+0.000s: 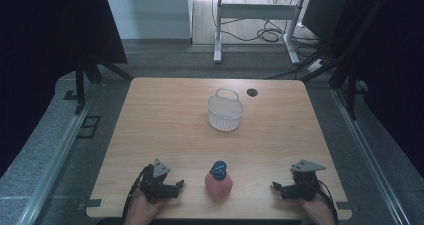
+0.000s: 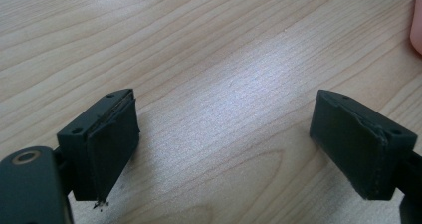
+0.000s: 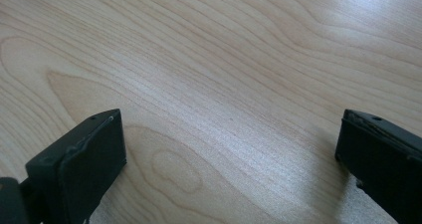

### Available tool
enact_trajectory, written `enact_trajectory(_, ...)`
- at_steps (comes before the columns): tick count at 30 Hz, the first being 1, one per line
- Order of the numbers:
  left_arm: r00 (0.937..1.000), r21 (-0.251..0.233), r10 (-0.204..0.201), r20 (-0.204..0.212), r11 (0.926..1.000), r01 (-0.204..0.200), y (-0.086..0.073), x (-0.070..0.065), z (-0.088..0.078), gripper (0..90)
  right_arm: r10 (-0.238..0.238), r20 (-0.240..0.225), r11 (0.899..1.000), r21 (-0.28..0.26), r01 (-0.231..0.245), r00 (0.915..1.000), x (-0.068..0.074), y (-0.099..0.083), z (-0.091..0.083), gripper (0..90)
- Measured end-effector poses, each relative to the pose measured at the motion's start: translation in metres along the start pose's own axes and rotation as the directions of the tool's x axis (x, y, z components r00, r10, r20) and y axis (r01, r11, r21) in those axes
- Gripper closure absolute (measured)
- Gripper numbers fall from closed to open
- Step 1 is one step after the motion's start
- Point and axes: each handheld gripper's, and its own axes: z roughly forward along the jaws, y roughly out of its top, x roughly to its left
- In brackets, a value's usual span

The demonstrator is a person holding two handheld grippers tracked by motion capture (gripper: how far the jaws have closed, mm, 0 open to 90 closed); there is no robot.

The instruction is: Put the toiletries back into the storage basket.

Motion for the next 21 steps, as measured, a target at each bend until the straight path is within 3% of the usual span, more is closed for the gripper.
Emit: enact_trajectory(21, 1.0000, 0.000, 0.000, 0.000, 1.0000, 0.000, 0.0000, 0.0001, -0.0001, 11.6, 0.011, -0.002, 1.000, 0.007, -0.011, 0.9999, 0.0016, -0.0009, -0.0031, 0.0)
